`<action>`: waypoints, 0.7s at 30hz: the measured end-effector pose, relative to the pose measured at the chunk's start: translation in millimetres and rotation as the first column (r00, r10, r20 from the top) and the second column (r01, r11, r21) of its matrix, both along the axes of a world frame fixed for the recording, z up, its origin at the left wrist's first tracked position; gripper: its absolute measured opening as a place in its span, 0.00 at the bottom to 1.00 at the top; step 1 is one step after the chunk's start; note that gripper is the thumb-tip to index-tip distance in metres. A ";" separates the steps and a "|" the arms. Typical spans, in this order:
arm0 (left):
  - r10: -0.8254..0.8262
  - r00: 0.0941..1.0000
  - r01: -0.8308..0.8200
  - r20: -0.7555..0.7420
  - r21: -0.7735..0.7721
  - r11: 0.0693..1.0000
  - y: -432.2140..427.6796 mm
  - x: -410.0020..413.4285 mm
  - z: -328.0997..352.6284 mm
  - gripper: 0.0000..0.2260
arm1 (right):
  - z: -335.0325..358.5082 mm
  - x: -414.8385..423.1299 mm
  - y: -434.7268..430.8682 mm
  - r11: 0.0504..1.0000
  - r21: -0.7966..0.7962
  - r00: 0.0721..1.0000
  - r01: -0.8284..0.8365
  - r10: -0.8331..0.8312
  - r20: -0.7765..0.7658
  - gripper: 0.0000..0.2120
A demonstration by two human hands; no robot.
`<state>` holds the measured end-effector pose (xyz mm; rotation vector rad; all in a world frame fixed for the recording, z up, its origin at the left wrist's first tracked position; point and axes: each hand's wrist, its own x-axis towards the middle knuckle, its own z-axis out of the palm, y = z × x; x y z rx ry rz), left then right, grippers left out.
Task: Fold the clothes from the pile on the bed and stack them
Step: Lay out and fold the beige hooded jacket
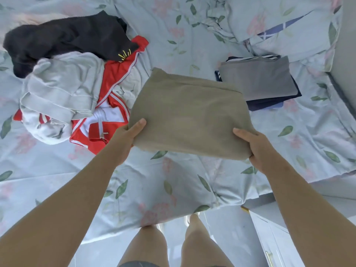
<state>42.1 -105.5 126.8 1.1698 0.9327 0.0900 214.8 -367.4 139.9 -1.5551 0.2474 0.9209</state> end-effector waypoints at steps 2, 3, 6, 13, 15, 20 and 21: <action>-0.071 0.979 0.074 -0.191 0.011 0.997 -12.2 -28.5 -24.7 0.29 | -37.3 -22.9 -12.4 0.990 -0.132 0.994 -0.048 0.034 -0.106 0.15; -0.106 0.952 0.108 -0.286 -0.010 0.994 -19.1 -42.6 -39.2 0.31 | -55.4 -36.2 -20.0 0.975 -0.201 0.984 -0.091 0.057 -0.170 0.17; -0.201 0.834 0.162 -0.513 -0.119 0.980 -46.9 -81.0 -74.2 0.18 | -96.2 -73.4 -42.8 0.906 -0.345 0.935 -0.244 0.126 -0.331 0.19; -0.166 0.717 0.145 -0.678 -0.088 0.986 -70.3 -120.1 -138.8 0.28 | -135.9 -97.1 -56.8 0.813 -0.500 0.932 -0.297 0.132 -0.339 0.16; -0.074 0.760 0.104 -0.645 0.008 0.995 -68.0 -107.6 -145.5 0.38 | -148.0 -88.3 -51.1 0.821 -0.525 0.963 -0.226 0.107 -0.247 0.22; -0.019 0.727 0.191 -0.686 0.175 0.966 -61.2 -75.0 -168.6 0.44 | -175.5 -67.6 -30.6 0.796 -0.576 0.981 -0.186 0.121 -0.150 0.42; -0.018 0.739 0.210 -0.673 0.205 0.956 -64.3 -71.7 -172.4 0.40 | -178.8 -67.5 -28.0 0.768 -0.607 0.979 -0.202 0.166 -0.116 0.40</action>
